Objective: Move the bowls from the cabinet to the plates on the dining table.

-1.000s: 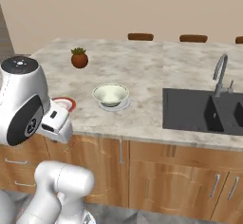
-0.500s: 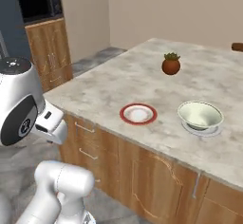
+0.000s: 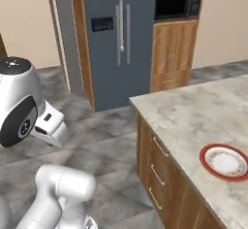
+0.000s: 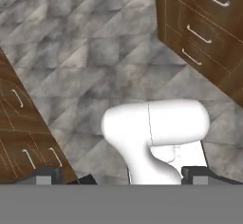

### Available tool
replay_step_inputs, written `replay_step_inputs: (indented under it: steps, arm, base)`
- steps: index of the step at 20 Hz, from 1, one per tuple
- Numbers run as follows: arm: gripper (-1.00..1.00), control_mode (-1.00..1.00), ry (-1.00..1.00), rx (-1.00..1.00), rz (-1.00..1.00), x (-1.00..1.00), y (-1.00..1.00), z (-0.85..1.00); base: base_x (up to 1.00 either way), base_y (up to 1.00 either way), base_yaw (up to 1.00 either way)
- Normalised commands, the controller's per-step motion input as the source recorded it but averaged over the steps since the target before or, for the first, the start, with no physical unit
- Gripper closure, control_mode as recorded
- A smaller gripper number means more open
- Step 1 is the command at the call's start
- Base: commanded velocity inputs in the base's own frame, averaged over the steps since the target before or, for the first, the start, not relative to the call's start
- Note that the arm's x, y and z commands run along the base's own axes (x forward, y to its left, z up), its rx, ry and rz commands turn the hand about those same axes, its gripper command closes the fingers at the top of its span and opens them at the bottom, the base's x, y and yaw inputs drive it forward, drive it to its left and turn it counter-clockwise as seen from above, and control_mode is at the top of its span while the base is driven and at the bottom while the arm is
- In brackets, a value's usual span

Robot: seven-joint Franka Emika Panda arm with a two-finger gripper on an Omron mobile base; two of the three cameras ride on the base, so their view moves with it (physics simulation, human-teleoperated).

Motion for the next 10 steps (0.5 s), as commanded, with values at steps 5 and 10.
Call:
replay_step_inputs:
  steps: [5, 10]
  arm:
    - [-1.0, 1.0, 0.0, 0.0, 0.0, 0.0, 0.0, 0.0]
    - [-1.0, 1.0, 0.0, 0.0, 0.0, 0.0, 0.0, 0.0]
  base:
    - [0.0, 0.01, 0.94]
    - [0.02, -0.17, 0.81]
